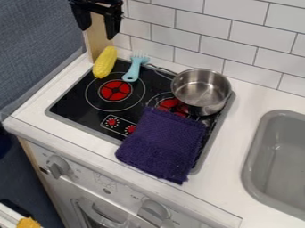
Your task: Put the corn on the upper left side of the burner
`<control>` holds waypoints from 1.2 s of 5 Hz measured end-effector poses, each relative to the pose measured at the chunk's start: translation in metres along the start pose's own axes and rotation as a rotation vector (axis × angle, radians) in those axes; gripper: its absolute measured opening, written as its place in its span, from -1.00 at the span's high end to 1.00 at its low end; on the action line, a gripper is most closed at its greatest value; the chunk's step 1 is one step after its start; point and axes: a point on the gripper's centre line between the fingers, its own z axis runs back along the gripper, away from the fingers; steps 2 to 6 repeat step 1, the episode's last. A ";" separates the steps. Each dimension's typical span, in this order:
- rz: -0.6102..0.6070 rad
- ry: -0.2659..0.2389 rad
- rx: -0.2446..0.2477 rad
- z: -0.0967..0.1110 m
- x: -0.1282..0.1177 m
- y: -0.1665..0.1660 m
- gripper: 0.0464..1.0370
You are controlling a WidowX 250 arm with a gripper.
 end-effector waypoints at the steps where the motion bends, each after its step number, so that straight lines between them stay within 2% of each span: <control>1: 0.000 0.000 0.000 0.000 0.000 0.000 -0.93; 6: 0.000 0.000 0.000 0.000 0.000 0.000 -0.93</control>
